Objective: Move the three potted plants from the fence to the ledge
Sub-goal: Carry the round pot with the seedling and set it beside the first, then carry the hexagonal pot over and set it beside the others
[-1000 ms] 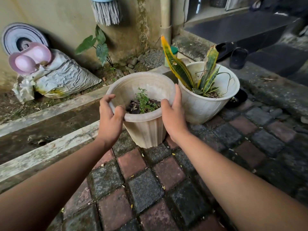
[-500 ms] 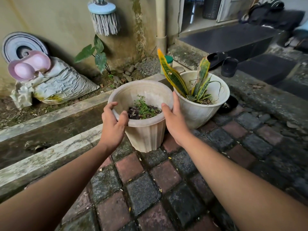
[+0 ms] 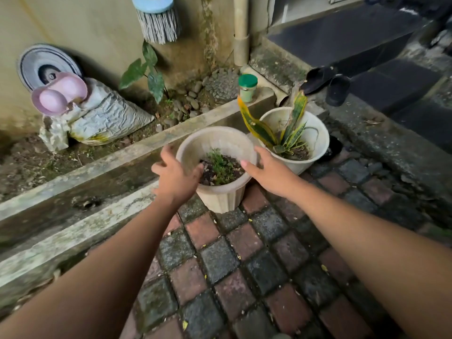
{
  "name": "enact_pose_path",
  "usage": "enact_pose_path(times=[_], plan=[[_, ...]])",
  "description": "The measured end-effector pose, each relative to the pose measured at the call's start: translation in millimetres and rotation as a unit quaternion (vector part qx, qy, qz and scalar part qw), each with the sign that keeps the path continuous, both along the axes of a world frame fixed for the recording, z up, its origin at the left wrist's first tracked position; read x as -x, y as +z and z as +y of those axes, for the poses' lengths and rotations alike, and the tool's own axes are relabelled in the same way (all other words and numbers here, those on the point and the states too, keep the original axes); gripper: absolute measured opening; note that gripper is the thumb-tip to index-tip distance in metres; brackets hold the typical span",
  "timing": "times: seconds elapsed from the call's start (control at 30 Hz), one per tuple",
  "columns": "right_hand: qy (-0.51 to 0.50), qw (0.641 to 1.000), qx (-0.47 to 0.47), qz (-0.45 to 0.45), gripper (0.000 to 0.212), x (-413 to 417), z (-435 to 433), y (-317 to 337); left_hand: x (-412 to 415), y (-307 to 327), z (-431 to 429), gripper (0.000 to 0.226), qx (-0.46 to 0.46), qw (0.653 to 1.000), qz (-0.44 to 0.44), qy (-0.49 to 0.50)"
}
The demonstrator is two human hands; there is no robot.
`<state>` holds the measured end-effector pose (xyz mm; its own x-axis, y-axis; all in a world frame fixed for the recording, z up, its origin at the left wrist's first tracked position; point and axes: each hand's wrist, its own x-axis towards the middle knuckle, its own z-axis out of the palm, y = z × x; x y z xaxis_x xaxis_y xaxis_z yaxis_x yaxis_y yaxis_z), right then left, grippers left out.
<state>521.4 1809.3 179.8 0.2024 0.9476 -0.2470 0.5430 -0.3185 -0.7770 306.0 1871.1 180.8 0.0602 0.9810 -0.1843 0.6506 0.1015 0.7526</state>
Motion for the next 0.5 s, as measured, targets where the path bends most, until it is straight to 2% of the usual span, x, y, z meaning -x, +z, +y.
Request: enact_pose_path(times=[0.1, 0.17, 0.27, 0.37, 0.5], plan=[[0.000, 0.998, 0.034, -0.051, 0.072, -17.3, -38.4, 80.8, -6.9, 87.0, -15.8, 0.083, 0.010, 0.995, 0.062, -0.079], [-0.027, 0.997, 0.037, -0.068, 0.066, -32.9, -69.0, 148.6, -14.8, 153.2, -32.1, 0.072, 0.004, 0.990, 0.018, -0.140], [-0.118, 0.989, 0.026, -0.081, 0.057, -54.4, -121.8, 270.0, -29.6, 265.4, -64.3, 0.050, 0.005, 0.982, -0.056, -0.179], [-0.216, 0.972, 0.018, -0.088, 0.053, -69.0, -185.9, 399.9, -51.4, 384.1, -99.2, 0.047, 0.013, 0.971, -0.106, -0.214], [-0.314, 0.941, 0.027, -0.123, 0.054, -72.5, -286.7, 557.7, -82.1, 526.6, -155.1, 0.048, -0.014, 0.937, -0.150, -0.314]])
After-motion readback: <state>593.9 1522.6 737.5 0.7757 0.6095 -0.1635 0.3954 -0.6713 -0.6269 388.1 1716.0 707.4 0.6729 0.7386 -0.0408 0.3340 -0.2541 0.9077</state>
